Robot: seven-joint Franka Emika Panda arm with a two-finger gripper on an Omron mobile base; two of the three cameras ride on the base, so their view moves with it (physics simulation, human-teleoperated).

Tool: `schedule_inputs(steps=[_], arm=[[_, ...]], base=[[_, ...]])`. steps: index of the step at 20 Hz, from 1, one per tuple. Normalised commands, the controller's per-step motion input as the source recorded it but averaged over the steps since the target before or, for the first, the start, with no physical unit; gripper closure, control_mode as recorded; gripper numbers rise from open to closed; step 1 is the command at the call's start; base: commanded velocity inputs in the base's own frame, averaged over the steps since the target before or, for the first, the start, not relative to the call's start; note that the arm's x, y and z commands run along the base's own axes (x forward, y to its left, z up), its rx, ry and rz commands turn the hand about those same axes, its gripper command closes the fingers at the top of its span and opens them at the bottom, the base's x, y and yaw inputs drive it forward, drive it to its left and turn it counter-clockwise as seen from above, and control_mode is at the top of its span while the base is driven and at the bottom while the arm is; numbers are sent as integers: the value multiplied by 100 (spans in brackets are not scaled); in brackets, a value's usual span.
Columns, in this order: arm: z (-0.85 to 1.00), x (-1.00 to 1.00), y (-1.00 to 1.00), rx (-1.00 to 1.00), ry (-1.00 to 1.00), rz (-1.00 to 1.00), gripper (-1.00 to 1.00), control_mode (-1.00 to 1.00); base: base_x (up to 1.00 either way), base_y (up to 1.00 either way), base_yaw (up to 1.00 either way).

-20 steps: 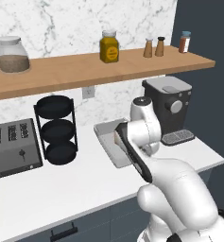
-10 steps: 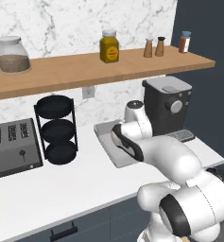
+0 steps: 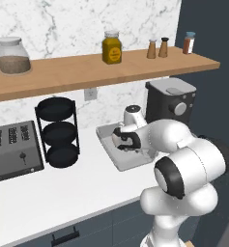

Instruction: Place one potato and one steak in each tupperware on the nearby counter, to pack two identical lunches.

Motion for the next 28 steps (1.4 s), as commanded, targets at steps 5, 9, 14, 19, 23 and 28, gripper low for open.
schedule_inputs(steps=[5,9,14,19,23,28], arm=[[-13,31,13,0,3,-4,-100,-100],[0,7,19,0,0,-4,-100,-100],[0,0,11,0,0,-5,-100,-100],[7,-25,0,0,-1,-6,-100,-100],[83,-92,-7,2,-16,12,-100,-100],[100,-72,-1,-8,-19,47,-100,-100]], base=[[0,0,0],[0,0,0],[0,0,0],[0,0,0],[0,0,0],[0,0,0]])
